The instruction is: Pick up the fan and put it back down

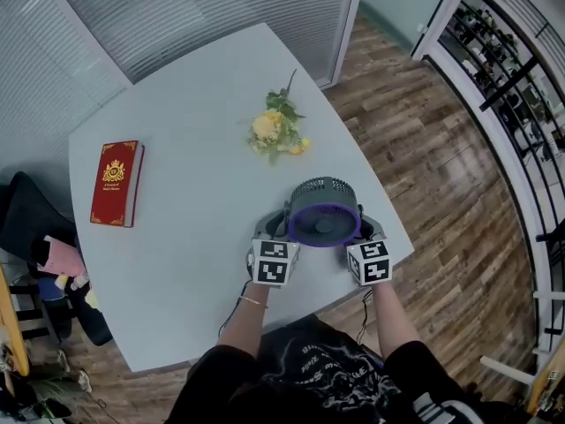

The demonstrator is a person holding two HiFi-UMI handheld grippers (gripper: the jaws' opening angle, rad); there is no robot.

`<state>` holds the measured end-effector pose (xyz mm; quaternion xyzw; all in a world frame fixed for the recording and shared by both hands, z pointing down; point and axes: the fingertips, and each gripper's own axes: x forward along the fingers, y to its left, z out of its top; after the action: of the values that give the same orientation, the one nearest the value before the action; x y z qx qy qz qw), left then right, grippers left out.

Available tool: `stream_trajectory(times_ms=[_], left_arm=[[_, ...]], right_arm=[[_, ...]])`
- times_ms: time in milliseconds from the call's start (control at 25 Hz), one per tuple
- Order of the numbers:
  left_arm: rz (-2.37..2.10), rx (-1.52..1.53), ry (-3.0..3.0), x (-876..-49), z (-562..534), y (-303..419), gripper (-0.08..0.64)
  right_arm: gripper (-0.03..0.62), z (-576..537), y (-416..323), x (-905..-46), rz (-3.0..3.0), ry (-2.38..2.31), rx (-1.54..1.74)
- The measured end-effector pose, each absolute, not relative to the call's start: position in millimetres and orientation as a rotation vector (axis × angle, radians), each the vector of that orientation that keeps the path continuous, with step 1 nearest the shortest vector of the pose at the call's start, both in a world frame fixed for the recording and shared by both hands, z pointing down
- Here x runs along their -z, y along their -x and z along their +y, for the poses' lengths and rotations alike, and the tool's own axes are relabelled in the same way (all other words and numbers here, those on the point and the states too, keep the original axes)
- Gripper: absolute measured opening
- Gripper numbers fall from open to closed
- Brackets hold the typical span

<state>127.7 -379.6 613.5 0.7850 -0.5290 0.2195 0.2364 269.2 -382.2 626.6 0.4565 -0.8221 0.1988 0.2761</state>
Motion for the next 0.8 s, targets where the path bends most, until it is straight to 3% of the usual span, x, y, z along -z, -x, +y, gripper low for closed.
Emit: stream_trajectory(times_ms=[800], left_arm=[[-1.417,-0.607,-2.253,-620.3,-389.2,-124.3,0.098]], right_arm=[[0.123,-396.6,-264.4,-628.4,-2.206,-1.300,-0.453]])
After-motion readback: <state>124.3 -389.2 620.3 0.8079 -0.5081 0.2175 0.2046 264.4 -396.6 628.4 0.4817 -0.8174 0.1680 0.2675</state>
